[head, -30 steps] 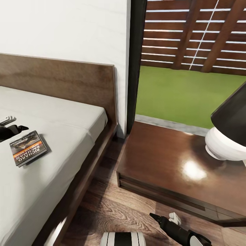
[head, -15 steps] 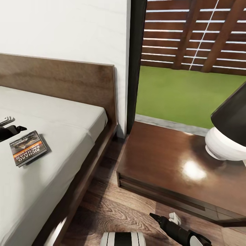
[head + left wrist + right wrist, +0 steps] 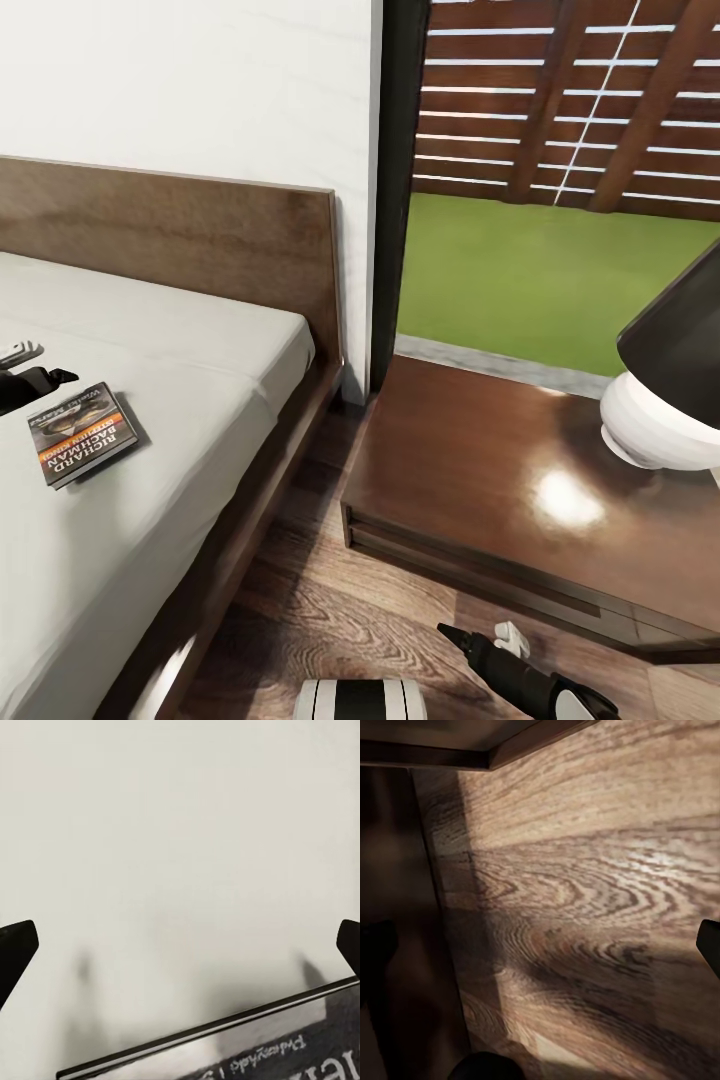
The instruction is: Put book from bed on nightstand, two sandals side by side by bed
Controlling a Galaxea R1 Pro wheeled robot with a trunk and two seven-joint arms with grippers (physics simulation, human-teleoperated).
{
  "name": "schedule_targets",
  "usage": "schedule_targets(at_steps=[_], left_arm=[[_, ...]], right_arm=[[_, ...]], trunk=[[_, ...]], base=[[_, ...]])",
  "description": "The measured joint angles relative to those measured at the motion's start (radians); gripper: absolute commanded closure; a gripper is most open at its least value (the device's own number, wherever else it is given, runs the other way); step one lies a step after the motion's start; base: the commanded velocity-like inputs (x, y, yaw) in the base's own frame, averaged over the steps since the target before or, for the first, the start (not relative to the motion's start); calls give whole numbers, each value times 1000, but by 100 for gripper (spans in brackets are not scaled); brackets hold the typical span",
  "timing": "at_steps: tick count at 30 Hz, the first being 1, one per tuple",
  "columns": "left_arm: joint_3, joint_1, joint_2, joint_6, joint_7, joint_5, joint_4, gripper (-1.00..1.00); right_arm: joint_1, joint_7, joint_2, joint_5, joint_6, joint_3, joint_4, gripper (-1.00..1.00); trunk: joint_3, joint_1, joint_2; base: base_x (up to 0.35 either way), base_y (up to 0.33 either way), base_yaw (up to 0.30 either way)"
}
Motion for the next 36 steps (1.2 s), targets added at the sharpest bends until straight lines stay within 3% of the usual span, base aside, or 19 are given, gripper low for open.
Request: schedule_targets(at_steps=[36], left_arm=[[-2, 0, -2, 0, -1, 0, 0, -100]], right_arm=[[0, 0, 0, 0, 0, 1, 0, -100]], trunk=[[-17, 0, 0]], base=[[0, 0, 0]])
